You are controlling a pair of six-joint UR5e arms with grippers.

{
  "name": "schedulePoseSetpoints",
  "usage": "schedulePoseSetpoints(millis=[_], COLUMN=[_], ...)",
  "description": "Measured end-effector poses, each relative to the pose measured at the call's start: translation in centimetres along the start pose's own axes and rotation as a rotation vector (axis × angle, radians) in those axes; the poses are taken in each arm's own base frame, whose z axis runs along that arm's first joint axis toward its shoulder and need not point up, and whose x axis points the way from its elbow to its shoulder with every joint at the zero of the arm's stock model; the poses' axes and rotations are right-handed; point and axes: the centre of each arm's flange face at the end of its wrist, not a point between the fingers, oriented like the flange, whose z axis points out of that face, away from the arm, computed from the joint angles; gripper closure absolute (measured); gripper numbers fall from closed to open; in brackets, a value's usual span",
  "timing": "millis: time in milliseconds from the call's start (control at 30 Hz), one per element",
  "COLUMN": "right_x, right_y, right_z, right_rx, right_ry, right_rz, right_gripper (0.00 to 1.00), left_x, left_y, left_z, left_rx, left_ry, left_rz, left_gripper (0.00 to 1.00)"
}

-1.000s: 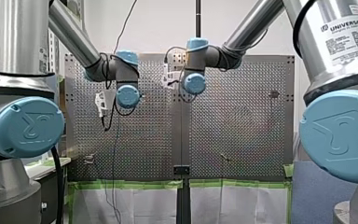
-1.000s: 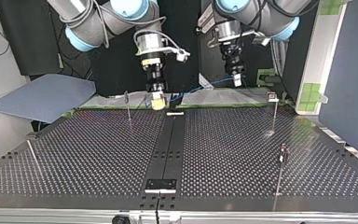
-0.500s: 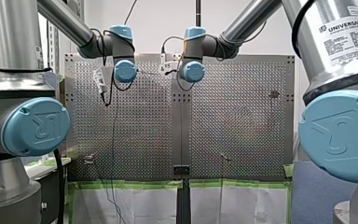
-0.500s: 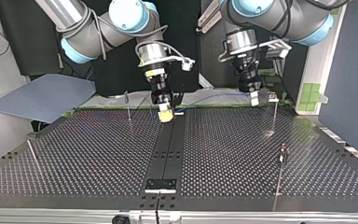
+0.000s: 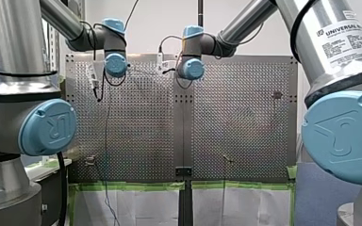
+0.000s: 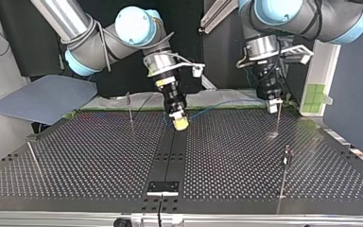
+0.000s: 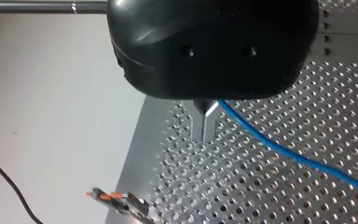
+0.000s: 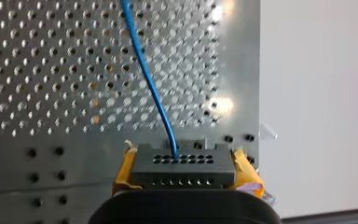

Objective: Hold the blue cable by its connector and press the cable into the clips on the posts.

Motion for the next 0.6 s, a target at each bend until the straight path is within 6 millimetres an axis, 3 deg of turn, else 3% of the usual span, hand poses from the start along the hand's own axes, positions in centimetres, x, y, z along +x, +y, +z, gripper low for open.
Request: schedulePoseSetpoints(millis=[600], right_x=[4.1], right_y=[-0.5], right_z=[1.8], right_rx=[0.051], right_ry=[-0.021], right_rz=[0.028], right_gripper=[0.84], left_x=[-5.1], left_y=[1.7], left_z=[5.7], left_rx=[-0.058], left_ry=[-0.101], left_rz=[-0.050], left_gripper=[1.00])
